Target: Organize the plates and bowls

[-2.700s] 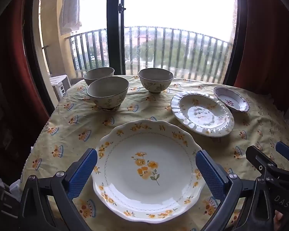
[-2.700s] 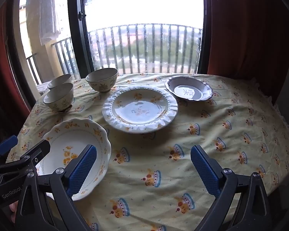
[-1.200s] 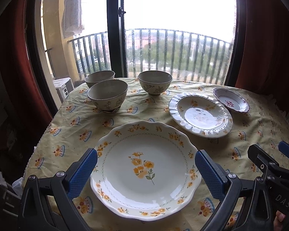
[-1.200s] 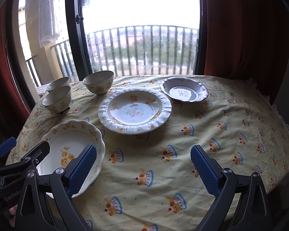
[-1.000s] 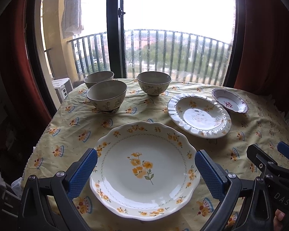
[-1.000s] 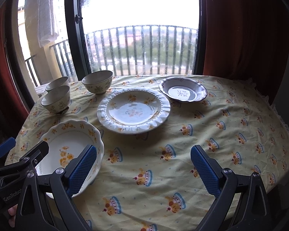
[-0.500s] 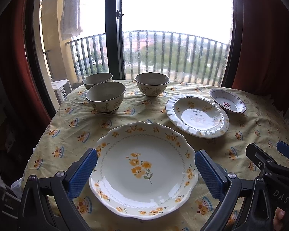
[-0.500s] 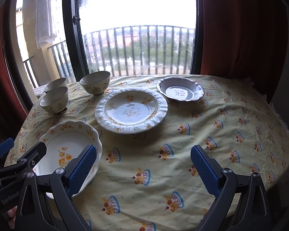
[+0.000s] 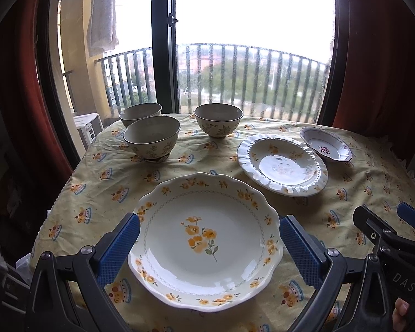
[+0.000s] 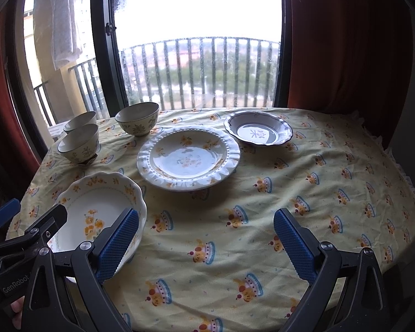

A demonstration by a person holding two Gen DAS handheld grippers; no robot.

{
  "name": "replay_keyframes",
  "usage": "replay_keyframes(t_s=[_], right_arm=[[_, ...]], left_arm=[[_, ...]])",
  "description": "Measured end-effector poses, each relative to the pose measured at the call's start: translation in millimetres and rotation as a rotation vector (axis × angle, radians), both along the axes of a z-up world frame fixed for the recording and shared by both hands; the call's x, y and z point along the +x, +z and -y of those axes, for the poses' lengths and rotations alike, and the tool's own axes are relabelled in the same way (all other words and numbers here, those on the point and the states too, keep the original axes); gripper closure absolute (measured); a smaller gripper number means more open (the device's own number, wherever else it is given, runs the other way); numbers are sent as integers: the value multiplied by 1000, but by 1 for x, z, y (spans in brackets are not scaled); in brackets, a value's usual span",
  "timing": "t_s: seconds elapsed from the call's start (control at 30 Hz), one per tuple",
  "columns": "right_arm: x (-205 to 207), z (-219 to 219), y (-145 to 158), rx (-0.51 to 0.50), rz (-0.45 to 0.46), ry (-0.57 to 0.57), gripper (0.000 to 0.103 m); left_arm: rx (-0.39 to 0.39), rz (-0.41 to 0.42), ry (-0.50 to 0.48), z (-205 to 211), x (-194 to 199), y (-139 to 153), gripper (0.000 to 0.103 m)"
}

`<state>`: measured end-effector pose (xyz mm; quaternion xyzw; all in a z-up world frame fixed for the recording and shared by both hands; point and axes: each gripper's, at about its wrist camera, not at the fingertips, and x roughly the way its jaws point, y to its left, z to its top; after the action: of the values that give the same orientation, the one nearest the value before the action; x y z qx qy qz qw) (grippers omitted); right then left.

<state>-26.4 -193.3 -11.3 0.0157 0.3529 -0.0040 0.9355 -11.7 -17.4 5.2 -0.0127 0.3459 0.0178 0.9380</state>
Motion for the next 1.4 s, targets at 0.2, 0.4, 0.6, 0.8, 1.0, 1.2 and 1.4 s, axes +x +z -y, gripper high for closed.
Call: replay_keyframes(t_s=[0.2,0.4,0.6,0.8,1.0,1.2,1.4], right_arm=[[-1,1,0,0,1,0,4],[-1,0,0,0,1,0,4],[-3,0,0,-12,1,16,4],[0,-6,-1,2,-23,43,4],[16,-19,-6,41,-76,34,4],[40,-48,-19,34,-128,30,4],[70,-79,-38,18,-196,23,7]], left_arm=[[-1,-2,0,2,-3,-1,2],[-1,-5,2,3,-6,-3,2],[-7,-21,20,4,-5,-1,3],[0,-55,40,-4,0,-2,5],[-14,-90,47,-21,13,-6,6],[51,-202,48,-40,42,-24,16],[-1,-282,34,-70,70,-43,16]])
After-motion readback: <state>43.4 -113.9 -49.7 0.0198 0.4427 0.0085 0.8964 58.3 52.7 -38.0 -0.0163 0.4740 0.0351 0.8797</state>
